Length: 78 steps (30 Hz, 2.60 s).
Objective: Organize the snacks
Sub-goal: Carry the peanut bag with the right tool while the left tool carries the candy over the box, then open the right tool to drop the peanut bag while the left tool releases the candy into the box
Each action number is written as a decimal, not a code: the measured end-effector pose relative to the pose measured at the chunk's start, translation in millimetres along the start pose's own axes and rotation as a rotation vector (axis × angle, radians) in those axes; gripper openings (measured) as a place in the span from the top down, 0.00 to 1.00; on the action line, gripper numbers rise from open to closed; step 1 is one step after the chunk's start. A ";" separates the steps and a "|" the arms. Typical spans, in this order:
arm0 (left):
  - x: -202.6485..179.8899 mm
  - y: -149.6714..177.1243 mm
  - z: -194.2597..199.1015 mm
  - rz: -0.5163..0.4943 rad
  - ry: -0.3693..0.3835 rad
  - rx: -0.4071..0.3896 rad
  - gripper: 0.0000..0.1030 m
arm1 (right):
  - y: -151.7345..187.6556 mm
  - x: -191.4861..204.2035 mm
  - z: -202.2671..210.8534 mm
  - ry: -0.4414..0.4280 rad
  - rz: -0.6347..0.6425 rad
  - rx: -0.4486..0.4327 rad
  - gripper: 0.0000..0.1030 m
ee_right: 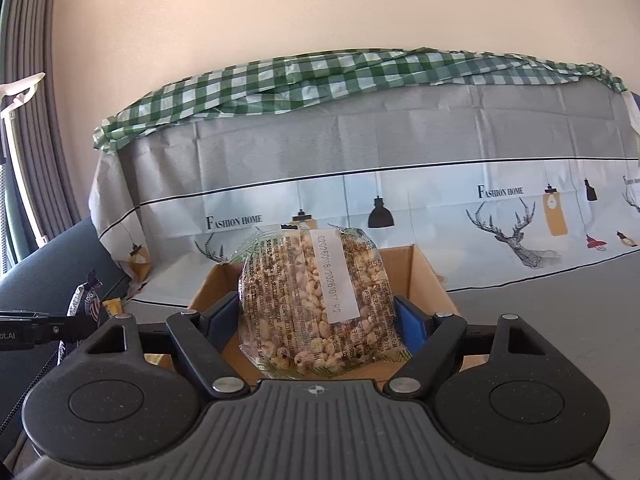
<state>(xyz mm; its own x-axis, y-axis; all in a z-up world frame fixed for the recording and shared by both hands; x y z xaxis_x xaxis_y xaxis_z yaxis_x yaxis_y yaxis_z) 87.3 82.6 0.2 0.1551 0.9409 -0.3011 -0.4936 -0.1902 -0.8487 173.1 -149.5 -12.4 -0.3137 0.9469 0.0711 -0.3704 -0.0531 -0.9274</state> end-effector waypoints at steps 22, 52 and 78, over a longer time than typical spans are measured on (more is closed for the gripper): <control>-64.3 17.1 -74.2 -0.039 0.082 0.037 0.82 | 8.8 -26.7 -7.2 0.103 0.006 0.039 0.21; -70.9 19.2 -78.3 -0.052 0.080 0.042 0.82 | 9.9 -23.0 -13.6 0.101 0.032 0.053 0.21; -55.8 13.1 -58.2 -0.017 0.044 -0.060 0.50 | 12.9 -17.0 -13.0 0.145 0.056 0.038 0.15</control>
<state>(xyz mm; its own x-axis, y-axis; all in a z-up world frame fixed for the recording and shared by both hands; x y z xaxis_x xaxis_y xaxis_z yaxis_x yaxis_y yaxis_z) 121.9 11.3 -19.5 0.2013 0.9311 -0.3043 -0.4390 -0.1920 -0.8778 185.1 -162.2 -30.3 -0.2061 0.9779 -0.0363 -0.3893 -0.1159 -0.9138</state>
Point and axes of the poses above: each gripper's, at about its wrist camera, not at the fingertips, and z roughly against the way its jaws point, x to its left, y to its underside, the point moved 7 cm from there along -z, roughly the way its jaws point, and after that the axes turned 9 degrees about y, right-handed, at the moved point
